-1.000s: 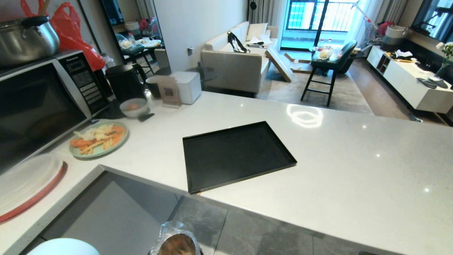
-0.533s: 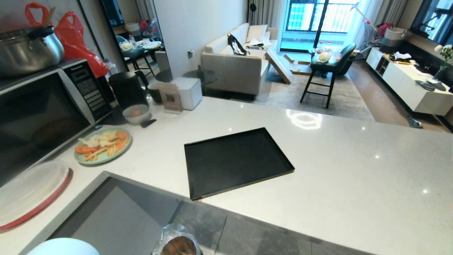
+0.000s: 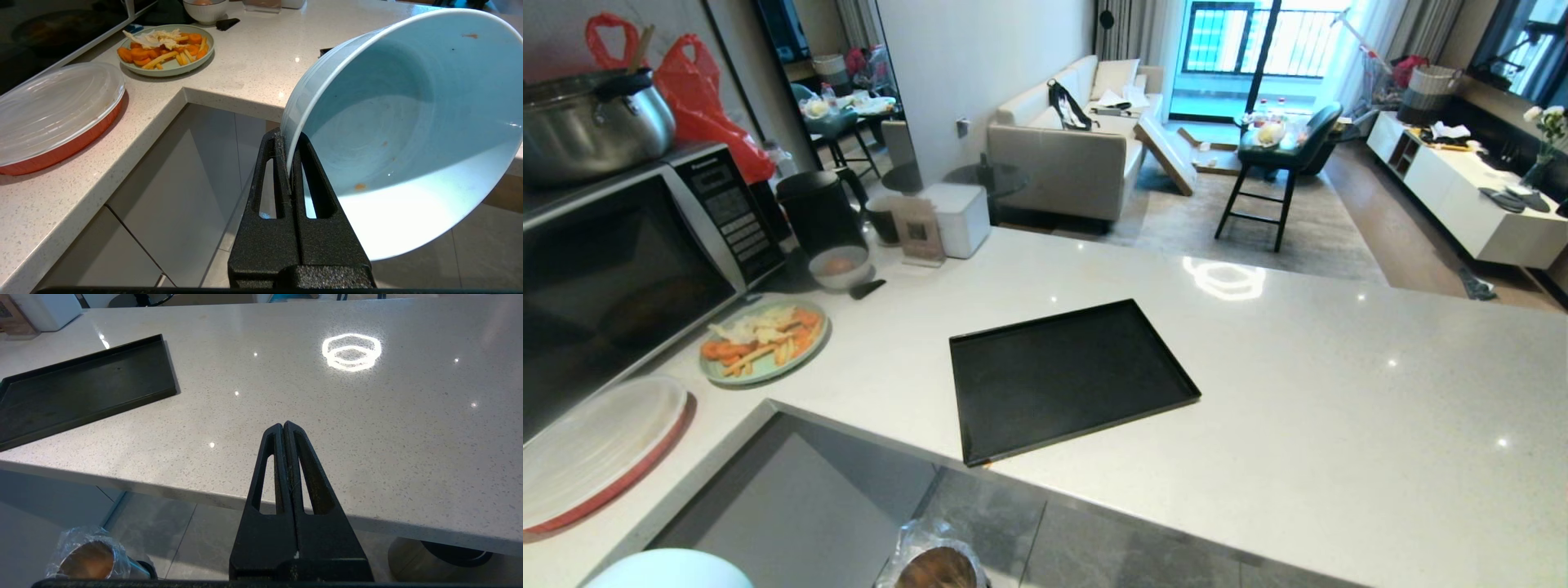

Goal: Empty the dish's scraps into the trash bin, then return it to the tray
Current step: Put the bowl back to the table

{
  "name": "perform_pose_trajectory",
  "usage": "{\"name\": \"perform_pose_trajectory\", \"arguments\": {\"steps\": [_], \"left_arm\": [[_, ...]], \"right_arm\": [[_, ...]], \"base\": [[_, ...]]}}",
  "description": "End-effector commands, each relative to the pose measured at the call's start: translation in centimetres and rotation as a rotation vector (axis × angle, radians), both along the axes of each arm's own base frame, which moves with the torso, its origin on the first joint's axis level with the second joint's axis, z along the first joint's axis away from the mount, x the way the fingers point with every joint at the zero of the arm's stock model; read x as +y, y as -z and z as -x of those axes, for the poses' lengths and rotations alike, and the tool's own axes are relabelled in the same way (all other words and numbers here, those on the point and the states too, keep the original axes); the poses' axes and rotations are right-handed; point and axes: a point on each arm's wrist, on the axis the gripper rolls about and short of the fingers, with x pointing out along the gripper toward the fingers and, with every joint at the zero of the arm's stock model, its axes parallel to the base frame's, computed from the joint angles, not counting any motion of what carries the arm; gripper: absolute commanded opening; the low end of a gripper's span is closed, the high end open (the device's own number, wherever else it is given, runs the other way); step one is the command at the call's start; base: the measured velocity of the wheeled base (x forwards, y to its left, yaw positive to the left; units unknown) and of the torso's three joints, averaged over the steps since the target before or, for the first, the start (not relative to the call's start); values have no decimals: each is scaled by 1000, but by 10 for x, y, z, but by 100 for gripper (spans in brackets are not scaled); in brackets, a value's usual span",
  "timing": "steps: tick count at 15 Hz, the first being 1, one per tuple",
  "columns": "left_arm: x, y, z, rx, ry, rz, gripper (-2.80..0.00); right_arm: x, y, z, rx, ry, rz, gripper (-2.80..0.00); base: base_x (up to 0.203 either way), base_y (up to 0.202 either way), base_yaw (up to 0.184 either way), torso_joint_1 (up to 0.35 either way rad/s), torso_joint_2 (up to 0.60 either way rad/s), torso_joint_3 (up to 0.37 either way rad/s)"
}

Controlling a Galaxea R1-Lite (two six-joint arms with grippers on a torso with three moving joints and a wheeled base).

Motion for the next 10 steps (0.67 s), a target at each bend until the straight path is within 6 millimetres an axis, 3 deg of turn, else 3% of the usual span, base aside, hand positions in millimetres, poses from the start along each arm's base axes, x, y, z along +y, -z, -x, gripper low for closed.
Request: {"name": "perform_pose_trajectory", "arguments": {"steps": [1, 8, 10], "left_arm": [[0, 0, 0, 1, 0, 1, -280], [0, 0, 0, 1, 0, 1, -280], [0, 0, 0, 1, 0, 1, -280]], "right_arm": [[0, 0, 0, -1, 0, -1, -280], [0, 0, 0, 0, 0, -1, -280], [0, 0, 0, -2, 0, -1, -280]], "base": [[0, 0, 0, 0, 0, 0], [0, 0, 0, 0, 0, 0], [-3, 8, -127, 7, 1, 4]]}}
